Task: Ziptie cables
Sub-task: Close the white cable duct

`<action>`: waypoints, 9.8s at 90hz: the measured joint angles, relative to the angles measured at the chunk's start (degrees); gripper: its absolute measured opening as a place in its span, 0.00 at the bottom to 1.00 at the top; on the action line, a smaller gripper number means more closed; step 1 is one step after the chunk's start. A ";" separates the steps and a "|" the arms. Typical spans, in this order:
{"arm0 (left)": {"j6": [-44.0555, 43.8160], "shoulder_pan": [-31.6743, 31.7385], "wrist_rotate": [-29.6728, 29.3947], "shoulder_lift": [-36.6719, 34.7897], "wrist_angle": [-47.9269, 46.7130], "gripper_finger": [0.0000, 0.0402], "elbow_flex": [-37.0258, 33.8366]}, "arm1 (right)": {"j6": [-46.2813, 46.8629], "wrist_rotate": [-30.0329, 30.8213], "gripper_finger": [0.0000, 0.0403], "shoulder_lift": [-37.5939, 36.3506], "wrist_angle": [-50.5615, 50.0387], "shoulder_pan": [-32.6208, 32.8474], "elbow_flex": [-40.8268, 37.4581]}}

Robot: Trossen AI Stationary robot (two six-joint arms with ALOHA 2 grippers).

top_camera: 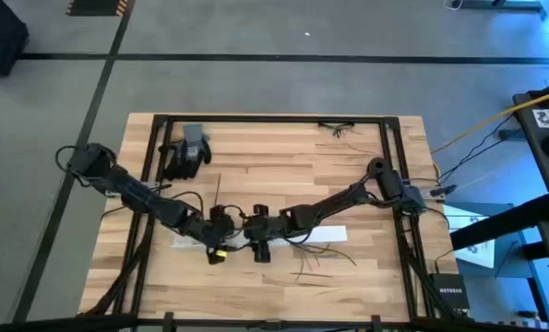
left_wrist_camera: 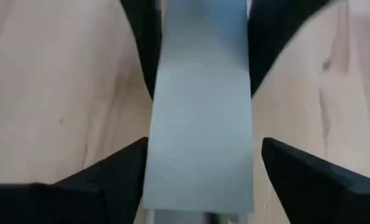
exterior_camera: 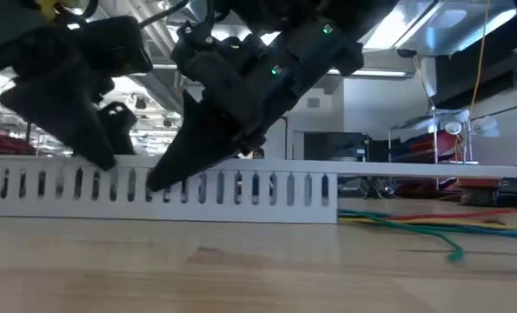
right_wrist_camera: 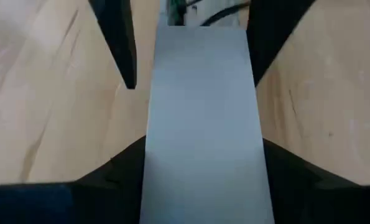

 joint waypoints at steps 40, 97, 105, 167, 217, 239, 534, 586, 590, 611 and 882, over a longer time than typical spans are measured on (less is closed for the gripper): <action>-12.72 -6.50 -2.06 -7.52 -26.79 0.76 4.20 | 0.19 0.02 0.56 -0.17 -1.41 0.07 -0.04; -16.87 -10.93 -7.25 -7.22 -18.75 0.76 -3.13 | 0.11 -0.22 0.56 -0.17 -1.30 0.11 -0.17; -17.25 -10.75 -7.27 -7.22 -15.94 0.76 -4.94 | 0.11 -0.22 0.56 -0.17 -1.28 0.11 -0.20; -7.87 -6.18 -3.77 -2.37 2.78 0.52 -8.86 | 1.51 -1.30 0.56 -0.02 2.67 0.31 -0.61; -2.95 -2.49 -2.50 -0.33 8.97 0.52 -7.69 | 3.66 -2.19 0.56 1.96 9.01 0.16 -0.48; -3.65 -3.02 -2.15 -0.13 8.99 0.53 -7.54 | 3.36 -1.25 0.56 1.99 6.29 0.22 -0.02; -7.53 -2.82 -0.01 -4.86 -14.25 0.61 1.27 | 1.75 -3.50 0.56 2.03 6.11 -0.81 0.04; -10.78 -2.30 -1.42 -7.31 -24.81 0.60 3.94 | 1.57 -3.92 0.56 2.03 6.02 -0.74 -0.09; -10.76 -2.16 -2.54 -7.16 -24.22 0.60 3.88 | 1.57 -3.94 0.56 2.03 6.03 -0.74 -0.09; -15.72 -1.87 -0.70 -6.95 -24.30 0.60 1.48 | 1.63 -4.12 0.56 2.03 6.13 -0.72 -0.13; -42.19 -20.03 -5.03 2.10 -20.90 0.00 8.00 | 0.59 -2.98 0.56 1.99 5.39 -0.63 -0.17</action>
